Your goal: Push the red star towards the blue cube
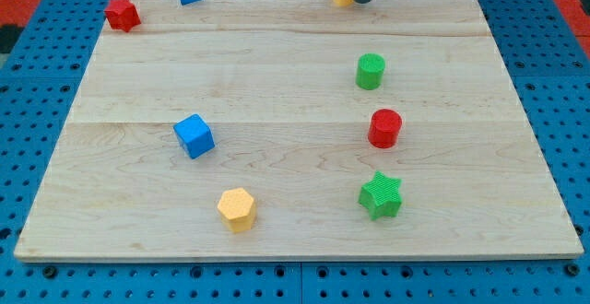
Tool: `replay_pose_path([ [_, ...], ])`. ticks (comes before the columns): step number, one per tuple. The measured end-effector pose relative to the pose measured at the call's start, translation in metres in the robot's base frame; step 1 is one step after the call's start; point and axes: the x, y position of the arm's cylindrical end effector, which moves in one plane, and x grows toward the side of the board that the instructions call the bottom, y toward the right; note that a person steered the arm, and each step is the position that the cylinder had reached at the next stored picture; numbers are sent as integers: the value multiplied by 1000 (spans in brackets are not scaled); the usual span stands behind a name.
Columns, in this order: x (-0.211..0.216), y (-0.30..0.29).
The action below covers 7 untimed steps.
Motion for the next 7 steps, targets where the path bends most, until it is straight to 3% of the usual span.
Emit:
replay_pose_path([
  [1,6,24],
  [2,24,-13],
  [4,49,-194],
  [5,89,-267],
  [6,109,-407],
  [7,106,-407],
])
